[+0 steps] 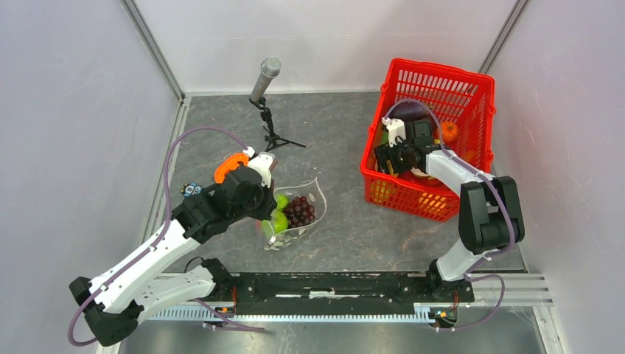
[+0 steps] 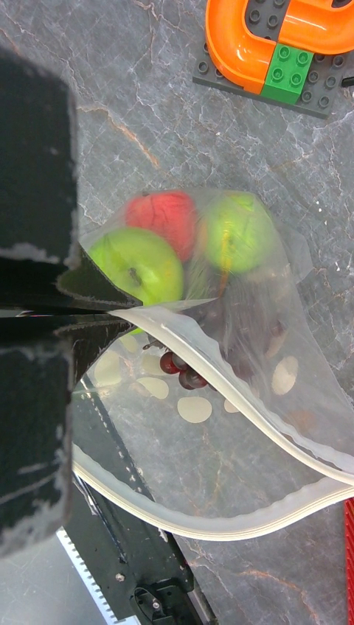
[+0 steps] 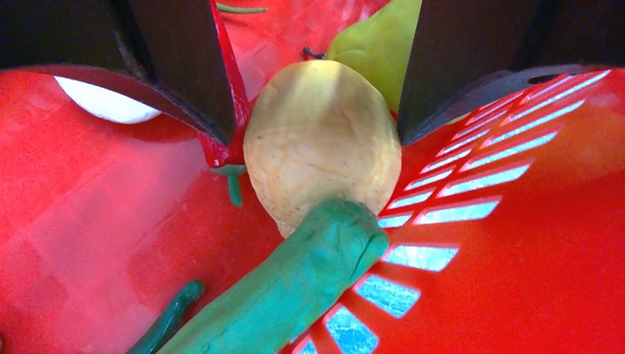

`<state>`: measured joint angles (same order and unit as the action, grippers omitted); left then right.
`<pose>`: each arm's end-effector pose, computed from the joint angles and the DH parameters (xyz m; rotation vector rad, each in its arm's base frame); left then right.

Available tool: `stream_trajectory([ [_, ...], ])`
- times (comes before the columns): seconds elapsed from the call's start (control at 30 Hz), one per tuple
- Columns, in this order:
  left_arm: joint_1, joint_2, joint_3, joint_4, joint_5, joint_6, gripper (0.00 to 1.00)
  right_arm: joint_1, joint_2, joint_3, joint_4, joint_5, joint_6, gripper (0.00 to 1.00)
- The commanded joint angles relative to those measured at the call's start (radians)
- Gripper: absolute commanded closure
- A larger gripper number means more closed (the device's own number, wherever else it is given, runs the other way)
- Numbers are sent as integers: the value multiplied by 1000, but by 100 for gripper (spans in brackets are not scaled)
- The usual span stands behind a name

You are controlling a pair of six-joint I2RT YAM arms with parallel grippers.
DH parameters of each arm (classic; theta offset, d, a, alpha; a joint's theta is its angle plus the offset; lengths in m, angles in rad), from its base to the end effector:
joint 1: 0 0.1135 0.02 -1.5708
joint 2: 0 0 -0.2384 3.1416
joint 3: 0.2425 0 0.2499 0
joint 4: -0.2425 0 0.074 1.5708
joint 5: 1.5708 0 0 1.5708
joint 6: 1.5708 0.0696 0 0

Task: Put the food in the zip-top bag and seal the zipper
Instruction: Pick up the fake fruit from the bin.

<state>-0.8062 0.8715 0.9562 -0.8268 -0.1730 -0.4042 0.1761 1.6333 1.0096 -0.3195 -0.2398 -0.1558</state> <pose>0.1528 -0.1420 0.2799 0.3788 2.3052 -0.4176 0.3417 0.0776 0.1438 -0.5094 2.4496 0.3094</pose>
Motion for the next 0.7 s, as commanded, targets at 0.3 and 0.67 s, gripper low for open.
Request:
stream_trajectory([
  [0.3, 6, -22, -8, 30, 8, 10, 98, -19, -151, -79, 202, -8, 116, 55],
  [0.67, 6, -26, -10, 31, 8, 8, 98, -23, -553, -212, 311, 178, 275, 57],
])
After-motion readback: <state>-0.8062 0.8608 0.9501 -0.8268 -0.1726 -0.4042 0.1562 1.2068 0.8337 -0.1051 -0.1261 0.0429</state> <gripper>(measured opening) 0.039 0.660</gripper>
